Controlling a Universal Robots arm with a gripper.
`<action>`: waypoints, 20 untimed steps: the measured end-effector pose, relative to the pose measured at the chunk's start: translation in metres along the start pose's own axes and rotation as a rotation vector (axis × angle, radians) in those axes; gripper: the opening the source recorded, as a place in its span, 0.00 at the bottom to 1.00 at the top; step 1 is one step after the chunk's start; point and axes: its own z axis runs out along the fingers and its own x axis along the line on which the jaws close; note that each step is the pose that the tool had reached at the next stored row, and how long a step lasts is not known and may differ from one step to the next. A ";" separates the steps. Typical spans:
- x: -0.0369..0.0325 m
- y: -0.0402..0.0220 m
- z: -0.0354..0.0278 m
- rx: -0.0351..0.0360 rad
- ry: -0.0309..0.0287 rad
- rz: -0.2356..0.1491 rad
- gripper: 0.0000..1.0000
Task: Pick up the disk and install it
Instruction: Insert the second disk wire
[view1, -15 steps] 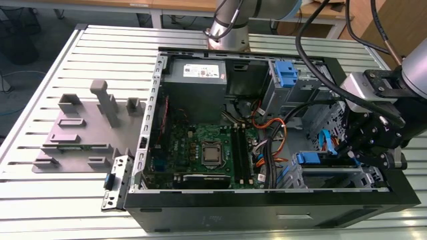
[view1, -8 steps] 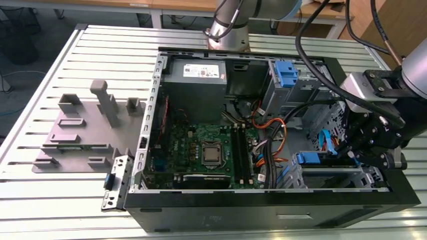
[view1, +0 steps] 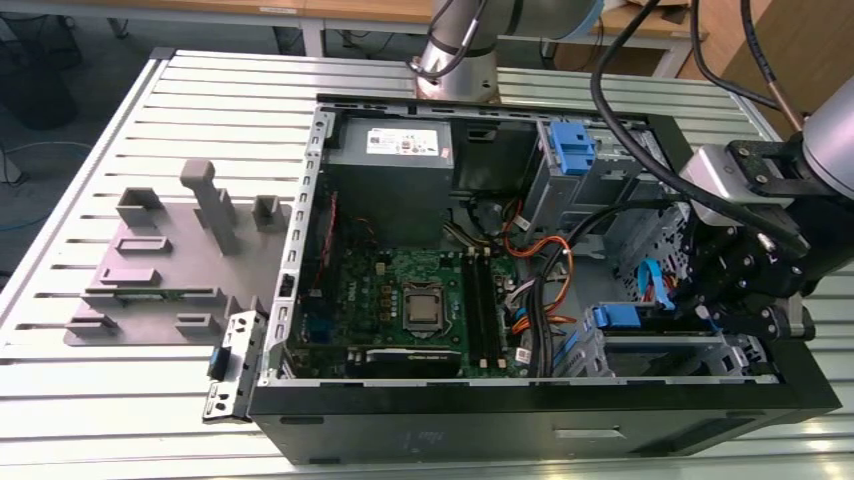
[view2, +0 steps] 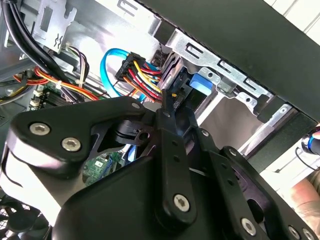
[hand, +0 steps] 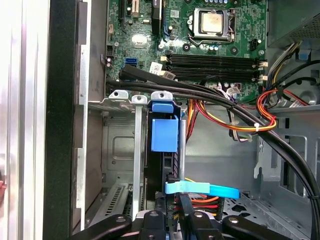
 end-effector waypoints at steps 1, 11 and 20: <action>0.0000 0.0000 -0.0001 0.0000 0.0002 0.000 0.25; -0.0010 0.0002 -0.0192 0.0000 0.0001 0.000 0.25; -0.0043 0.0007 -0.0185 0.0001 -0.0019 0.000 0.25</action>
